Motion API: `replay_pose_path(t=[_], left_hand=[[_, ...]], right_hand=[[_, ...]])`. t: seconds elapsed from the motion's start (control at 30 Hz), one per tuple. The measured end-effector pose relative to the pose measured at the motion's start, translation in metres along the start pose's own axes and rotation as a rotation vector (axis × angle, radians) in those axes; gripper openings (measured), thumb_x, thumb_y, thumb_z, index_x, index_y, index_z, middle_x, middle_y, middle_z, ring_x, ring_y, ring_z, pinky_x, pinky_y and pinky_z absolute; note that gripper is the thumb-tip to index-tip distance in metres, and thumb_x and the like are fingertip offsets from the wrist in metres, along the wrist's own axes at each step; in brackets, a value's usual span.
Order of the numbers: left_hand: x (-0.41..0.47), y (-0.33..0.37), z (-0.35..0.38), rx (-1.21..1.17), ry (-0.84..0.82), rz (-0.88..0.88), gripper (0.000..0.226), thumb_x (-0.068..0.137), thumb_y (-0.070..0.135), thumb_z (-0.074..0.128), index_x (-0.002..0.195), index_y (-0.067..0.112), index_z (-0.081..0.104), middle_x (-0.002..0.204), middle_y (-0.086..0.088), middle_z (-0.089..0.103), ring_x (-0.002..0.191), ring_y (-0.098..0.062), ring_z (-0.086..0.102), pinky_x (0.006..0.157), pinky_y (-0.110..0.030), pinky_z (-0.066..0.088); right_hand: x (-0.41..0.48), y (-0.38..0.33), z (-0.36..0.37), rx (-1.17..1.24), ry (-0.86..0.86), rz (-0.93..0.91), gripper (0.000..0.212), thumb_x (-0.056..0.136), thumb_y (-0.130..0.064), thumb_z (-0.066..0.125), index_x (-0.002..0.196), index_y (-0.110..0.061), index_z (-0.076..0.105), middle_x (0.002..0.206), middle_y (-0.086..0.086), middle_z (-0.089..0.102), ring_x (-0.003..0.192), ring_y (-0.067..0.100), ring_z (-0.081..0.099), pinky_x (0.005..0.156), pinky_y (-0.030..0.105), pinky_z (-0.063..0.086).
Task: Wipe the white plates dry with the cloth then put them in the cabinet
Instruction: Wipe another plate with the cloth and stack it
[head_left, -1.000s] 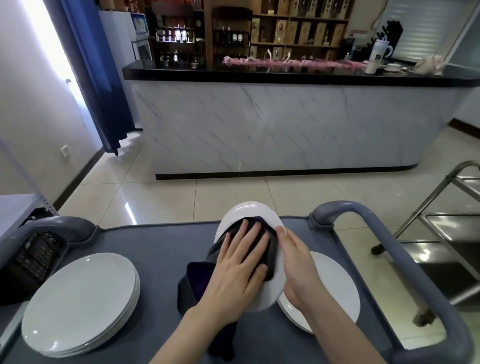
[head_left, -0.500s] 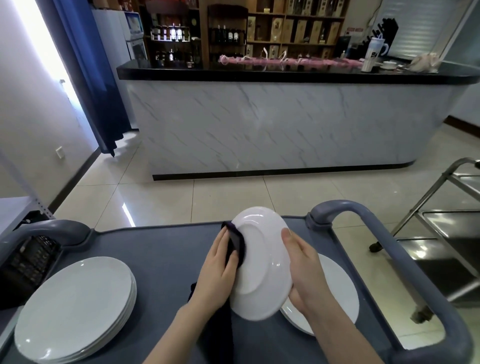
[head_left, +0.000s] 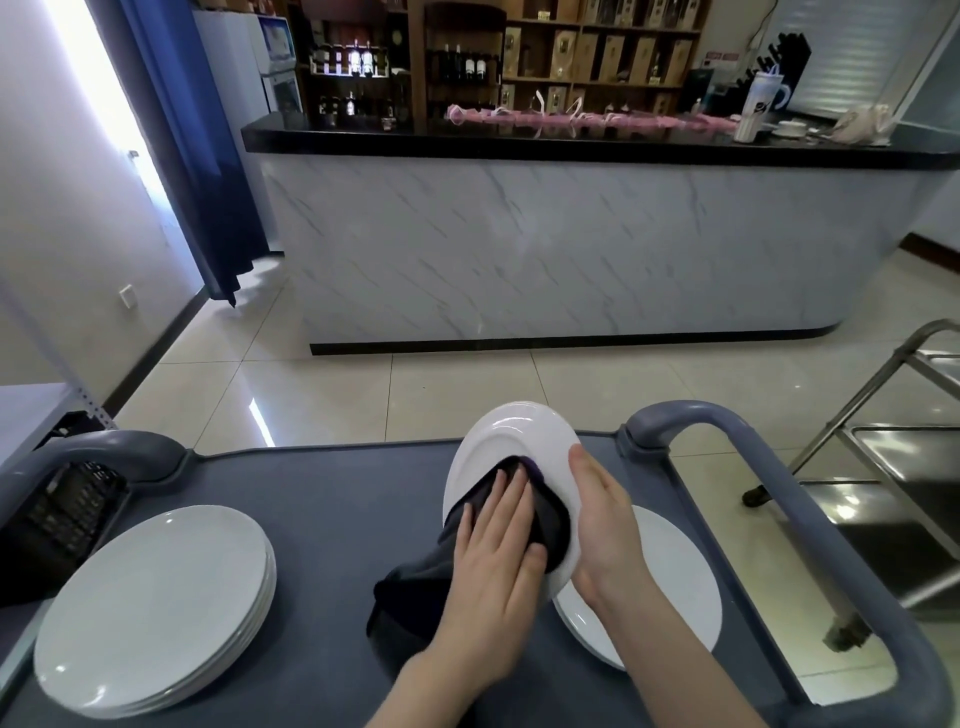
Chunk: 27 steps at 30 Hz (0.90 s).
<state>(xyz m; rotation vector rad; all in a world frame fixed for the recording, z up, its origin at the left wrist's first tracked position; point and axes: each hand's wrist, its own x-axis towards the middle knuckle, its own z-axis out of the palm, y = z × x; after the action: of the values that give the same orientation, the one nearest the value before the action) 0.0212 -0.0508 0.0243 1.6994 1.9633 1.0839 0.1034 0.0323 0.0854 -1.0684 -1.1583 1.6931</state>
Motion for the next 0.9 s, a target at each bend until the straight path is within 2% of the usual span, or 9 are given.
replay_pose_path(t=[0.1,0.23,0.33,0.4,0.5,0.57,0.67,0.73,0.9], left_hand=[[0.011,0.000,-0.008,0.004,-0.003,0.016,0.055,0.097,0.031,0.020,0.142,0.045,-0.009,0.154,0.030,-0.012,0.146,0.007,-0.013,0.123,-0.035,-0.004],[0.016,-0.004,-0.005,-0.062,0.045,-0.007,0.055,0.098,0.033,0.025,0.143,0.046,-0.003,0.154,0.032,-0.010,0.145,0.009,-0.010,0.124,-0.035,-0.002],[0.024,-0.012,-0.010,-0.180,0.086,-0.069,0.051,0.098,0.039,0.027,0.140,0.053,0.003,0.152,0.038,-0.002,0.145,0.011,-0.004,0.123,-0.029,0.004],[0.027,-0.021,-0.015,-0.189,0.080,-0.100,0.049,0.099,0.041,0.029,0.140,0.056,0.008,0.151,0.040,0.003,0.145,0.012,0.002,0.122,-0.025,0.009],[0.022,-0.039,-0.017,-0.228,0.089,-0.188,0.054,0.104,0.030,0.036,0.150,0.049,0.015,0.157,0.031,0.016,0.143,0.012,0.013,0.122,-0.029,0.016],[0.014,-0.047,-0.015,-0.296,0.092,-0.246,0.057,0.104,0.023,0.039,0.154,0.041,0.018,0.156,0.029,0.023,0.142,0.010,0.020,0.122,-0.033,0.021],[-0.004,-0.044,-0.003,-0.356,0.081,-0.249,0.060,0.104,0.017,0.040,0.153,0.040,0.016,0.158,0.028,0.020,0.144,0.009,0.016,0.122,-0.027,0.016],[-0.017,-0.036,0.007,-0.379,0.099,-0.231,0.060,0.104,0.012,0.040,0.152,0.039,0.014,0.159,0.026,0.015,0.146,0.009,0.011,0.123,-0.025,0.012],[-0.030,-0.008,0.019,-0.373,0.085,-0.153,0.057,0.100,0.027,0.034,0.150,0.038,0.008,0.160,0.026,0.003,0.148,0.006,-0.002,0.122,-0.021,0.002]], right_hand=[[-0.003,0.000,0.003,0.017,-0.015,-0.015,0.036,0.102,-0.029,0.047,0.089,-0.023,0.079,0.097,0.005,0.077,0.093,0.017,0.073,0.082,0.032,0.055],[-0.008,0.002,0.003,-0.034,-0.056,-0.025,0.036,0.103,-0.028,0.047,0.088,-0.026,0.079,0.095,0.003,0.077,0.093,0.017,0.073,0.077,0.028,0.057],[-0.017,0.012,-0.002,-0.081,-0.093,0.005,0.032,0.104,-0.026,0.047,0.096,-0.019,0.077,0.101,0.010,0.076,0.103,0.029,0.069,0.093,0.045,0.055],[-0.020,0.014,-0.007,-0.097,-0.118,0.003,0.030,0.104,-0.026,0.047,0.099,-0.016,0.075,0.103,0.013,0.075,0.105,0.032,0.068,0.096,0.049,0.051],[-0.018,0.009,-0.012,-0.100,-0.098,-0.023,0.031,0.102,-0.028,0.050,0.088,-0.013,0.073,0.091,0.015,0.072,0.085,0.022,0.065,0.082,0.038,0.052],[-0.013,0.002,-0.014,-0.076,-0.061,-0.044,0.033,0.101,-0.030,0.052,0.080,-0.012,0.070,0.080,0.007,0.067,0.076,0.015,0.060,0.074,0.033,0.049],[-0.003,-0.003,-0.013,-0.019,0.021,-0.060,0.034,0.100,-0.032,0.054,0.072,-0.019,0.069,0.074,-0.003,0.064,0.069,0.009,0.058,0.067,0.024,0.049],[0.002,-0.005,-0.011,0.030,0.068,-0.050,0.034,0.099,-0.034,0.055,0.069,-0.025,0.069,0.074,-0.005,0.063,0.069,0.009,0.057,0.066,0.024,0.048],[0.008,0.003,-0.002,0.003,0.088,-0.066,0.035,0.099,-0.035,0.054,0.073,-0.012,0.061,0.073,-0.005,0.065,0.072,0.010,0.059,0.073,0.031,0.048]])
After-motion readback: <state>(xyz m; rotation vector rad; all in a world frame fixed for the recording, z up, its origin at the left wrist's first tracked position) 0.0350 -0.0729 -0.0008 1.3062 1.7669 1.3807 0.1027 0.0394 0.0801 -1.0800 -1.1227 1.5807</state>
